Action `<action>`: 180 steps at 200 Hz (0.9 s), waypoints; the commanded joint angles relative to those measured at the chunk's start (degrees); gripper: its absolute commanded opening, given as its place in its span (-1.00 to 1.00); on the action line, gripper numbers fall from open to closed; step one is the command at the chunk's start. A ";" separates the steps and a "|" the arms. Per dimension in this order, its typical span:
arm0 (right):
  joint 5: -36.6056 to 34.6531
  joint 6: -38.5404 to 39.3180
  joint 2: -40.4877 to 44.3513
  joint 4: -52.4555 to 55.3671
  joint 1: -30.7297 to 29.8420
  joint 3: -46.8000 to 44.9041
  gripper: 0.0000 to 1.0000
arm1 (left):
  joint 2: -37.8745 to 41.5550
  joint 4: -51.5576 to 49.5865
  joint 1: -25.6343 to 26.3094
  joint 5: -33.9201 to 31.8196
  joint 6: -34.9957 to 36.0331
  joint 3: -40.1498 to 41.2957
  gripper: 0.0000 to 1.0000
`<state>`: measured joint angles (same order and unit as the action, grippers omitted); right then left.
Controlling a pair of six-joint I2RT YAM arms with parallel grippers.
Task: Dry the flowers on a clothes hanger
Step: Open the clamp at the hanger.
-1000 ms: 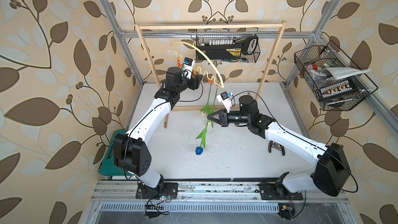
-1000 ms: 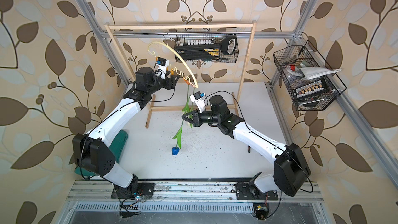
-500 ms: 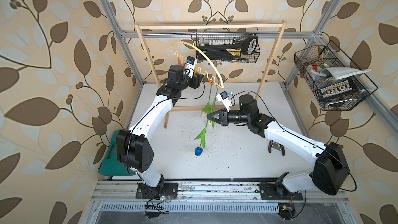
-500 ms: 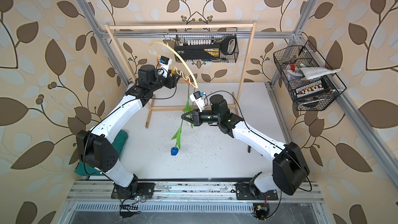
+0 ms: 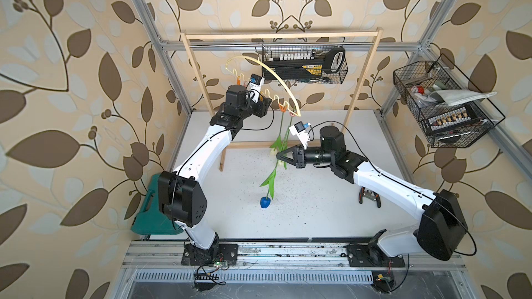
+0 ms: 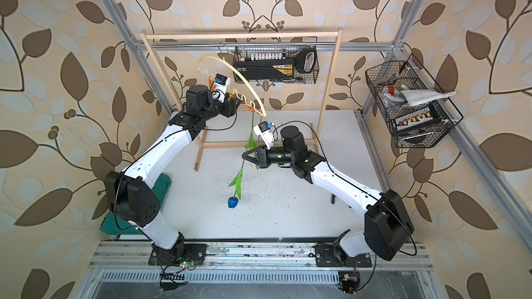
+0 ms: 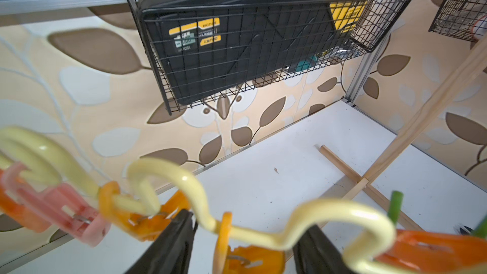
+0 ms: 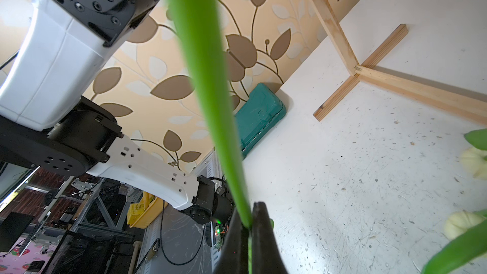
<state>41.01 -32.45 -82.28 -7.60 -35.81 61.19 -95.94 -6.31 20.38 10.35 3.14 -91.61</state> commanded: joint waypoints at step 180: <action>1.23 -1.03 -1.33 -1.84 0.39 2.33 -1.00 | -1.20 -2.71 0.98 -2.29 -1.53 -5.93 -0.42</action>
<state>41.82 -33.06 -82.30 -8.03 -35.59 61.19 -97.21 -7.81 20.75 8.84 2.76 -94.56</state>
